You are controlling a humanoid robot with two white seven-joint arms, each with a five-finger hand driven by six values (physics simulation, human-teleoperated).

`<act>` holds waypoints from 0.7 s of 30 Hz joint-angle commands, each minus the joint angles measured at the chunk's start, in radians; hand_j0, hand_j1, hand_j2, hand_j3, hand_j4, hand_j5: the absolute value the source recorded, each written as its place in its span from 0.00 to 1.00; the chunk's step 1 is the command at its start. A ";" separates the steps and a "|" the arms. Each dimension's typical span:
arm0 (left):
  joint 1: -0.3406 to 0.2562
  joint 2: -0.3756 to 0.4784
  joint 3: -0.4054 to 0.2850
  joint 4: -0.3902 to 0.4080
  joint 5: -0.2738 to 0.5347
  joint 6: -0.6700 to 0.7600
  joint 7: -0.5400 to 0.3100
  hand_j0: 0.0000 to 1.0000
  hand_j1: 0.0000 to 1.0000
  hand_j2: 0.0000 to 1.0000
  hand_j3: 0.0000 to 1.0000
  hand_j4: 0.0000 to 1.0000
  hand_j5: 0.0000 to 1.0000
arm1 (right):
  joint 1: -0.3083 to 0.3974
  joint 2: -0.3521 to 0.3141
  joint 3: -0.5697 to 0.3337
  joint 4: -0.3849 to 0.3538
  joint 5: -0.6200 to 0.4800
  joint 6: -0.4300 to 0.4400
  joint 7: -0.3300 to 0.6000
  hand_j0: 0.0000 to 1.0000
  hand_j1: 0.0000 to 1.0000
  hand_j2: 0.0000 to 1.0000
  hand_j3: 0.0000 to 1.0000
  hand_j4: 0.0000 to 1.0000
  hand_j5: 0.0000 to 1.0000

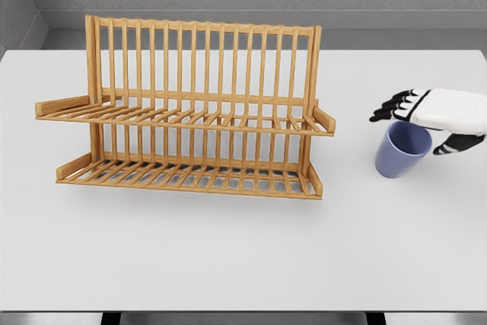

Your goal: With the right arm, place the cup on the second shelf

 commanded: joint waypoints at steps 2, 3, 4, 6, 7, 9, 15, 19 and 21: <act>0.000 0.000 0.000 0.000 0.000 0.001 0.000 1.00 1.00 1.00 1.00 1.00 1.00 | 0.000 0.000 0.005 0.015 -0.004 0.003 0.000 1.00 1.00 1.00 1.00 1.00 1.00; 0.000 0.000 -0.001 0.000 0.000 0.001 0.000 1.00 1.00 1.00 1.00 1.00 1.00 | 0.000 0.003 0.005 0.022 -0.003 0.003 0.000 1.00 1.00 1.00 1.00 1.00 1.00; 0.000 0.000 0.000 0.000 0.000 0.001 0.000 1.00 1.00 1.00 1.00 1.00 1.00 | 0.000 0.005 0.019 0.024 -0.003 0.003 0.000 1.00 1.00 1.00 1.00 1.00 1.00; 0.000 0.000 -0.001 0.000 0.000 -0.001 0.000 1.00 1.00 1.00 1.00 1.00 1.00 | 0.000 0.005 0.027 0.041 -0.003 0.003 0.000 1.00 1.00 1.00 1.00 1.00 1.00; 0.000 0.000 -0.001 0.000 0.000 -0.001 0.000 1.00 1.00 1.00 1.00 1.00 1.00 | 0.000 0.005 0.027 0.050 -0.003 0.003 0.000 1.00 1.00 1.00 1.00 1.00 1.00; 0.000 0.000 -0.001 0.000 0.000 0.001 0.000 1.00 1.00 1.00 1.00 1.00 1.00 | 0.000 0.005 0.028 0.053 -0.003 0.003 0.000 1.00 1.00 1.00 1.00 1.00 1.00; 0.000 0.000 -0.001 0.000 0.000 0.001 0.000 1.00 1.00 1.00 1.00 1.00 1.00 | -0.002 0.028 0.036 0.067 -0.003 0.003 0.000 1.00 1.00 1.00 1.00 1.00 1.00; 0.000 0.000 0.000 0.000 0.000 -0.001 0.000 1.00 1.00 1.00 1.00 1.00 1.00 | -0.008 0.040 0.038 0.065 -0.003 0.003 0.000 1.00 1.00 1.00 1.00 1.00 1.00; 0.000 0.000 -0.001 0.000 0.000 0.001 0.000 1.00 1.00 1.00 1.00 1.00 1.00 | -0.008 0.041 0.038 0.070 -0.003 0.003 0.000 1.00 1.00 1.00 1.00 1.00 1.00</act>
